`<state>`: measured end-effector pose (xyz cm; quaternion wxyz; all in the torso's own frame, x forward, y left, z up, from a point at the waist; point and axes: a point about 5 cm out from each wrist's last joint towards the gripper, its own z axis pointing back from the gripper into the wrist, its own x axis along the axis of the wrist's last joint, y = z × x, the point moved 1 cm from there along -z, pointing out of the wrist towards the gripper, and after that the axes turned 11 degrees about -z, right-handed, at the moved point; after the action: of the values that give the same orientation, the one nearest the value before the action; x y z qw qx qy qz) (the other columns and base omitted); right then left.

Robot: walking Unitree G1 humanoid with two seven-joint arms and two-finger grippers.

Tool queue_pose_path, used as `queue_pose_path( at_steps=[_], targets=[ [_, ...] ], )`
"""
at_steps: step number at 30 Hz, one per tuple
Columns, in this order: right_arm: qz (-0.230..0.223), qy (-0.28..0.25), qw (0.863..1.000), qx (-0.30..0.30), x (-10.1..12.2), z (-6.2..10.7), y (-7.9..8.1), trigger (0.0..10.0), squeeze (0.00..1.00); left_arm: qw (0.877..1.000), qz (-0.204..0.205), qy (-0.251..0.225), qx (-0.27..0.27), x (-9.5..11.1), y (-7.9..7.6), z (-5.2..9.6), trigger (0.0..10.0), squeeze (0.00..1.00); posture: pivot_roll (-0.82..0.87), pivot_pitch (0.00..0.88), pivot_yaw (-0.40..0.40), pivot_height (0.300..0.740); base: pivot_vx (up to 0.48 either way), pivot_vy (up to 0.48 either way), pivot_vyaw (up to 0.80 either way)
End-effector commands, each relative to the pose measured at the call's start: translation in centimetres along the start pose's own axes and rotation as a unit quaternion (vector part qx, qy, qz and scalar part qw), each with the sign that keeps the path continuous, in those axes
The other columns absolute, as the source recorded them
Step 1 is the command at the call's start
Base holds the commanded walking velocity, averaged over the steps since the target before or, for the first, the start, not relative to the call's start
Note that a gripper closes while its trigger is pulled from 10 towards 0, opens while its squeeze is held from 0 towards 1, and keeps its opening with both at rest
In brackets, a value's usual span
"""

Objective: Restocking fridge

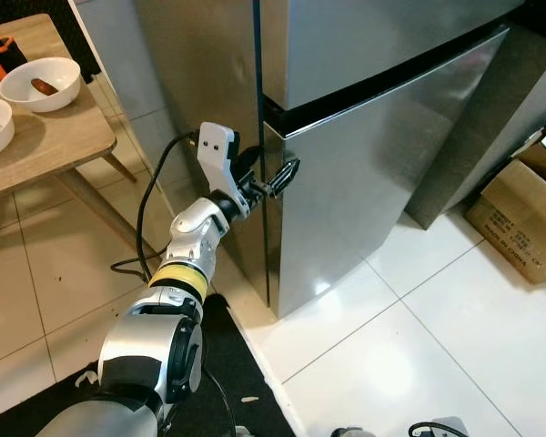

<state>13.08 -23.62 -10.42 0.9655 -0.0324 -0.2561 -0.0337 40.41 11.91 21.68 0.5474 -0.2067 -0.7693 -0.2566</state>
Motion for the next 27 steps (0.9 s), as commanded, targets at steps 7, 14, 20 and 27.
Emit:
queue_pose_path(
  at_steps=[7, 14, 20, 27],
  targets=[
    [-0.003, 0.013, 1.0, -0.006, -1.1, 0.3, -0.4, 10.0, 0.0, 0.999, -0.028, -0.018, 0.0, 1.4, 0.3, -0.8, 10.0, 0.0, -0.14, 0.256, -0.008, 0.74, 0.0, 0.0, 0.0],
    [-0.004, 0.007, 1.0, -0.01, -0.7, 0.3, -0.7, 10.0, 0.0, 0.993, -0.002, -0.058, -0.104, 2.1, -2.5, -2.0, 10.0, 0.0, -0.14, 0.254, -0.009, 0.74, 0.0, 0.0, 0.0],
    [-0.005, 0.005, 1.0, -0.012, -0.5, 0.2, -0.8, 10.0, 0.0, 0.981, 0.029, -0.102, -0.165, 3.2, -4.4, -2.8, 10.0, 0.0, -0.14, 0.248, -0.009, 0.74, 0.0, 0.0, 0.0],
    [-0.008, 0.002, 1.0, -0.012, -0.2, 0.2, -0.7, 10.0, 0.0, 0.97, 0.035, -0.115, -0.209, 3.1, -6.1, -2.9, 10.0, 0.0, -0.14, 0.24, -0.007, 0.74, 0.0, 0.0, 0.0]
  ],
)
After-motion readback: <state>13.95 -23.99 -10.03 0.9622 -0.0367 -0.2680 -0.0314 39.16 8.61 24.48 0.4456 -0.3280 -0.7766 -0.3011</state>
